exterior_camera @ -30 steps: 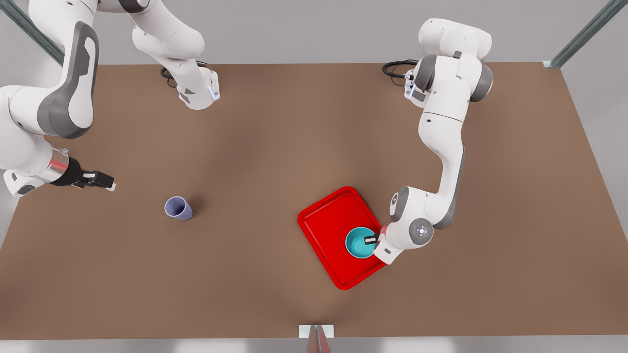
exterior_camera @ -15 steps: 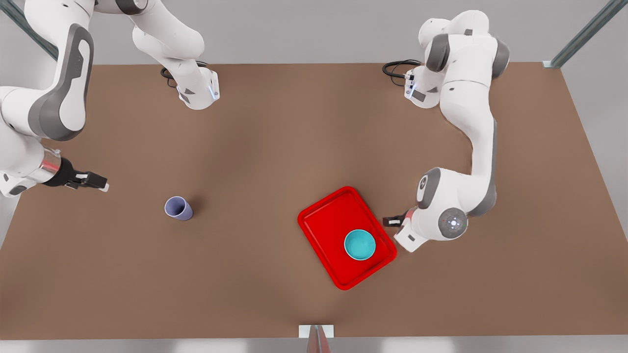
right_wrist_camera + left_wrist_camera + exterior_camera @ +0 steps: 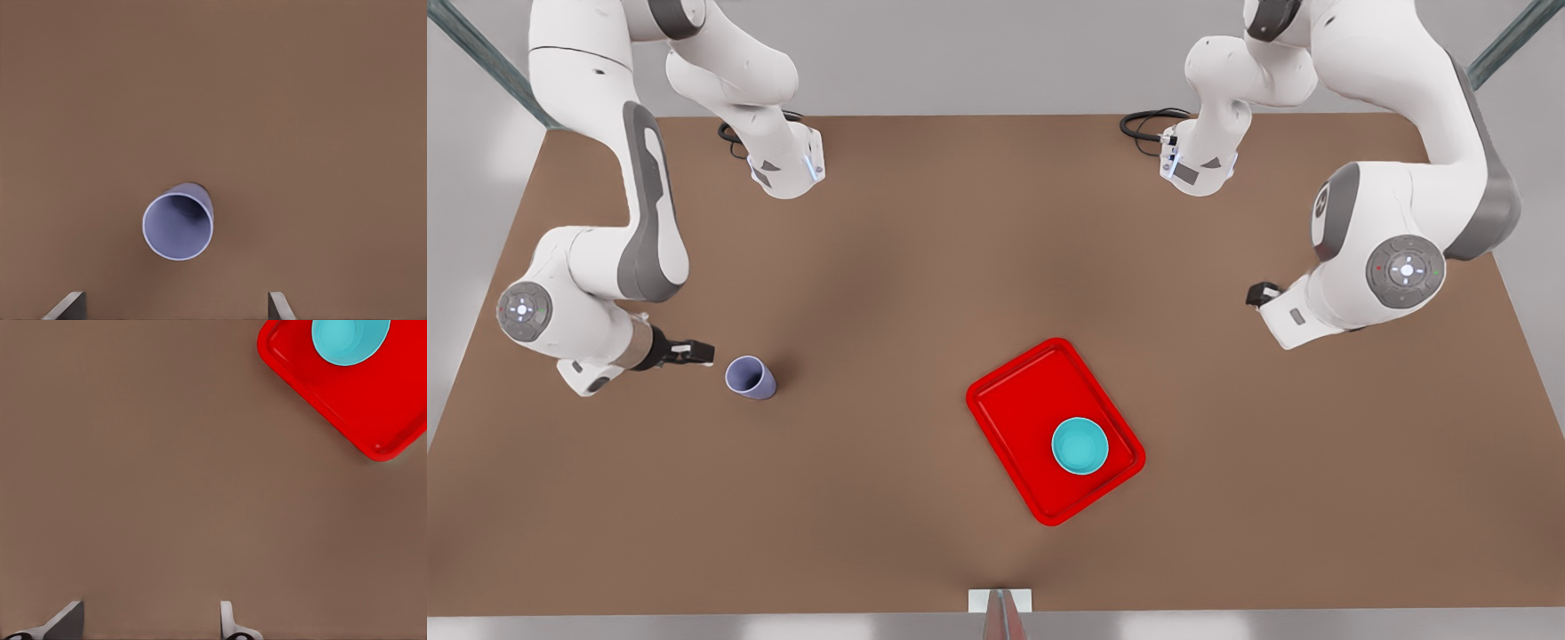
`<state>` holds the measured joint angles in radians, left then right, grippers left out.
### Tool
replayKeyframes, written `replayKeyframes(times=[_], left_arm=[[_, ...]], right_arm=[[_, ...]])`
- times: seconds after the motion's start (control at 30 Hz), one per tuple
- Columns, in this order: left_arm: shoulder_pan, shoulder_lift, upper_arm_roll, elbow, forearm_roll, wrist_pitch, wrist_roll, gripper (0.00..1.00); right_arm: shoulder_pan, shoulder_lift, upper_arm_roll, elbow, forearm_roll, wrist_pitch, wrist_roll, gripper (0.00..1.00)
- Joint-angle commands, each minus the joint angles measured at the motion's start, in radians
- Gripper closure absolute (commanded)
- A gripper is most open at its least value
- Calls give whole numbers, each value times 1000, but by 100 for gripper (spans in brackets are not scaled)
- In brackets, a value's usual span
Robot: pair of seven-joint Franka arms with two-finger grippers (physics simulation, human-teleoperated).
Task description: Place the bowl on the tray with the left arm and the cup on the tray with the right arm
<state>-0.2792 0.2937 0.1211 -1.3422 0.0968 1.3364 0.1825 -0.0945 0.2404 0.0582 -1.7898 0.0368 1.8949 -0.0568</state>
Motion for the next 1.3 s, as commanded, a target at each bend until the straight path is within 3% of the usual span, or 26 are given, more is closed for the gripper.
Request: replayKeyframes(times=[0.0, 0.7, 1.07, 1.1, 1.2, 1.23, 1.27], left_arm=[[0, 4, 0, -2, 4, 1, 2, 0], [-2, 18, -8, 0, 1, -5, 2, 0], [-2, 18, -8, 0, 1, -6, 2, 0], [-2, 18, -8, 0, 1, -6, 2, 0], [-2, 18, -8, 0, 1, -6, 0, 0], [-2, 16, -8, 2, 1, -6, 2, 0], [-2, 16, -8, 2, 1, -6, 2, 0]], right_arm=[[1, 7, 0, 0, 0, 9, 0, 0], [-25, 135, 15, -177, 2, 319, -11, 0], [-24, 149, 15, -192, 2, 322, -9, 0], [-25, 151, 15, -192, 2, 322, -9, 6], [-20, 155, 15, -189, 2, 322, -3, 56], [-20, 155, 15, -189, 2, 322, -3, 64], [-20, 160, 15, -189, 2, 322, -3, 65]])
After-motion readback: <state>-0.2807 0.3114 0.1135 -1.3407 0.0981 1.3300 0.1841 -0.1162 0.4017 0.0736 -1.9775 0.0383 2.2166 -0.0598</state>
